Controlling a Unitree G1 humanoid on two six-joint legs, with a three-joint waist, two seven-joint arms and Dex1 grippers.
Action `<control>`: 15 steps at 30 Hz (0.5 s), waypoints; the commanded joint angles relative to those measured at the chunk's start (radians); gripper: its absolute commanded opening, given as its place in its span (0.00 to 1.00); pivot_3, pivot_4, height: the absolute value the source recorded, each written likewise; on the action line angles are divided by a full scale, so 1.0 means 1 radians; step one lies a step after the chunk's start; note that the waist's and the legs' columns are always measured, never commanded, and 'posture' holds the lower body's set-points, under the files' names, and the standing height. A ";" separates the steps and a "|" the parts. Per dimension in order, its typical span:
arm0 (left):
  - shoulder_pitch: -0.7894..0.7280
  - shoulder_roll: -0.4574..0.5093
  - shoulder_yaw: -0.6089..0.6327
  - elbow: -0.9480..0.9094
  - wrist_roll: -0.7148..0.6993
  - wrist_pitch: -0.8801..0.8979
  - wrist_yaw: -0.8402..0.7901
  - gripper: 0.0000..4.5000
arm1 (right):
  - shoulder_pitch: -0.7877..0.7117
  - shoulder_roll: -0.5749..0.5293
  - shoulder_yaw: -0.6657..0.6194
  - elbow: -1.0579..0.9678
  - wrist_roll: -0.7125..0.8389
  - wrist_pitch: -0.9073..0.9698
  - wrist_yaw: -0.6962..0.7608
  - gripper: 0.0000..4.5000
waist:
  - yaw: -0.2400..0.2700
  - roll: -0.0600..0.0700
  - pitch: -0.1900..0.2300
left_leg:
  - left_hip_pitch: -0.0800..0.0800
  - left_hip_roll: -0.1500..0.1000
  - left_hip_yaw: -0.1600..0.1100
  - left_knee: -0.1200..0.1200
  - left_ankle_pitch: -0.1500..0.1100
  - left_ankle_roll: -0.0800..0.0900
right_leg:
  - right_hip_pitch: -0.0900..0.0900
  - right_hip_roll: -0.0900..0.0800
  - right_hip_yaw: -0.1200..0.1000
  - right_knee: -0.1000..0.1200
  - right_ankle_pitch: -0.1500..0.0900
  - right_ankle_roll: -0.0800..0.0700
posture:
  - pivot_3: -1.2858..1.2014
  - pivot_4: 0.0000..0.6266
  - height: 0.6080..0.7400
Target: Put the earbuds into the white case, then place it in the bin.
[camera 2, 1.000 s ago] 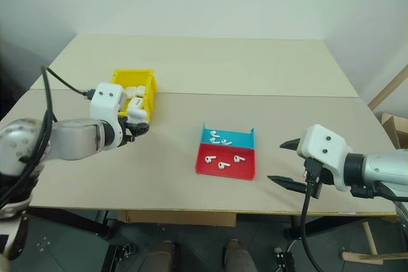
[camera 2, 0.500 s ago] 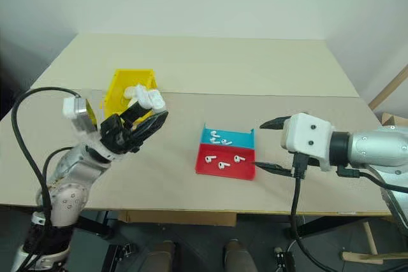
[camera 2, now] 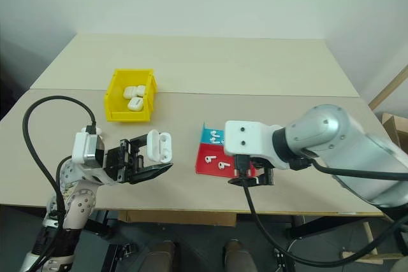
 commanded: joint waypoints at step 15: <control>0.046 -0.022 0.037 -0.052 -0.005 -0.053 -0.071 0.62 | -0.184 0.124 0.375 0.252 -0.301 -0.024 0.045 0.76 | -0.005 0.000 0.000 | -0.001 0.001 -0.001 0.001 -0.001 0.002 | -0.001 0.000 -0.001 0.001 0.000 0.000 | 0.52 0.24 1.00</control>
